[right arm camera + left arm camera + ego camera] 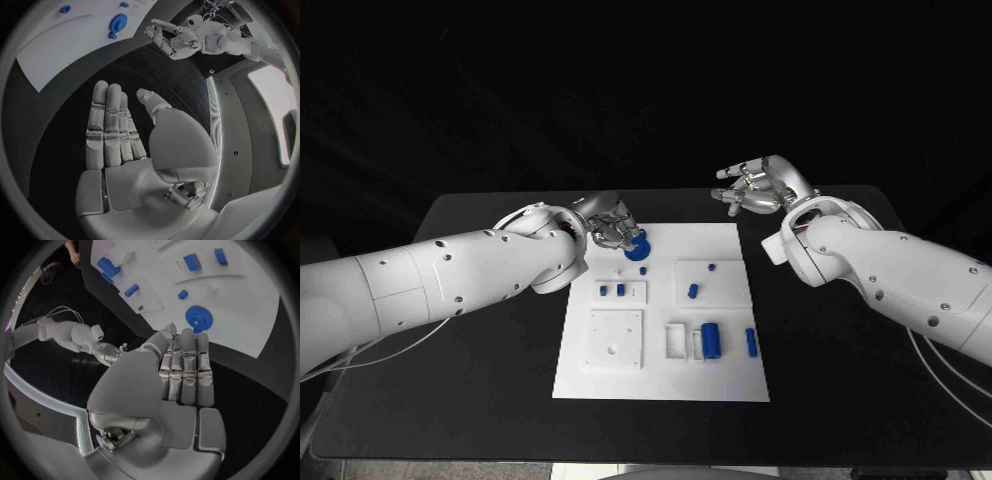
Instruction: Assemble the parts on the task board
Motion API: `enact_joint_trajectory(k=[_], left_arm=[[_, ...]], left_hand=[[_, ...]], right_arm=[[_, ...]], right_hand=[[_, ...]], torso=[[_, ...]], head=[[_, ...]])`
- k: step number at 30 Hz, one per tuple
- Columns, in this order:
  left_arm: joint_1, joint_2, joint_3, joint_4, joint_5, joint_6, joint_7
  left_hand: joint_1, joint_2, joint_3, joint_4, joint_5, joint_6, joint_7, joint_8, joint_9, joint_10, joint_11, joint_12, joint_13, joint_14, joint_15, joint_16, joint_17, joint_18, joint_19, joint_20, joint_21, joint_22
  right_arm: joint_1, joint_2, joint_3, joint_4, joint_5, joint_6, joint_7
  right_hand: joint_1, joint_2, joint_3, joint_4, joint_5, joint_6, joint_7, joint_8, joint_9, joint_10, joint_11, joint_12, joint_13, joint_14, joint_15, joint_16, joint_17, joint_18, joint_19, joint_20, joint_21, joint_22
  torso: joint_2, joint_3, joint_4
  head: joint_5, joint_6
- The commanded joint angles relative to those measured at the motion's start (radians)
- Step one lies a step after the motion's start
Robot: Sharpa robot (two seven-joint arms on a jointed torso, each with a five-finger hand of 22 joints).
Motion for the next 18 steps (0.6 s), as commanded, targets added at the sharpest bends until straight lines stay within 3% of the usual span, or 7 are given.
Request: enact_joint_trajectory(k=[1,7,12,18], left_arm=[[0.001,0.022,-0.007,-0.015,-0.196,-0.06,0.1],[-0.001,0.072,-0.029,-0.063,-0.281,-0.064,0.115],[-0.005,0.095,-0.036,-0.088,-0.315,-0.039,0.114],[-0.014,0.122,-0.04,-0.118,-0.356,0.004,0.109]], left_hand=[[-0.017,-0.005,-0.013,0.006,-0.001,0.0,0.0,-0.005,-0.002,-0.008,0.0,-0.005,-0.002,0.005,0.004,0.007,-0.002,0.004,0.012,0.001,-0.02,0.008],[-0.014,-0.025,-0.032,0.009,-0.001,-0.016,0.0,-0.006,-0.003,-0.019,0.004,-0.005,-0.002,0.004,0.005,0.012,-0.01,0.001,0.041,0.002,-0.077,0.002],[-0.025,-0.036,-0.056,0.016,0.003,-0.026,-0.003,-0.006,-0.003,-0.048,0.008,-0.006,-0.002,0.006,0.007,0.01,-0.016,-0.004,0.055,0.004,-0.111,-0.01],[-0.018,-0.031,-0.095,0.028,-0.002,-0.029,-0.006,-0.005,-0.002,-0.075,0.011,-0.006,-0.002,0.016,0.005,0.026,-0.016,-0.006,0.087,0.003,-0.152,-0.024]], right_arm=[[-0.001,0.003,0.0,0.0,0.002,0.017,0.011],[-0.001,0.008,0.0,0.0,0.002,0.017,0.012],[-0.001,0.009,0.0,0.0,0.002,0.018,0.012],[-0.001,0.011,0.0,0.002,0.002,0.018,0.013]], right_hand=[[0.003,0.004,-0.005,-0.002,0.004,-0.004,-0.003,-0.003,-0.001,-0.005,0.001,0.006,-0.001,0.006,0.003,-0.004,0.001,-0.011,0.0,0.003,0.004,-0.002],[0.002,0.003,-0.002,-0.004,0.024,-0.004,-0.002,-0.003,-0.001,-0.005,0.001,0.005,-0.001,0.005,0.003,-0.004,0.001,-0.011,0.0,0.003,0.004,-0.002],[0.001,0.002,0.0,-0.004,0.029,-0.004,-0.002,-0.003,-0.001,-0.005,0.001,0.005,-0.001,0.005,0.003,-0.004,0.001,-0.011,0.0,0.003,0.004,-0.001],[0.001,0.002,0.0,-0.004,0.029,-0.004,-0.002,-0.003,-0.001,-0.005,0.001,0.005,-0.001,0.005,0.003,-0.004,0.001,-0.011,0.0,0.003,0.004,-0.001]], torso=[[0.001,0.0004,-0.0012],[0.004,-0.0009,-0.0052],[0.005,-0.0009,-0.0058],[0.004,-0.0002,-0.0066]], head=[[-0.001,0.004],[0.0,0.007],[-0.002,0.005],[-0.002,0.004]])
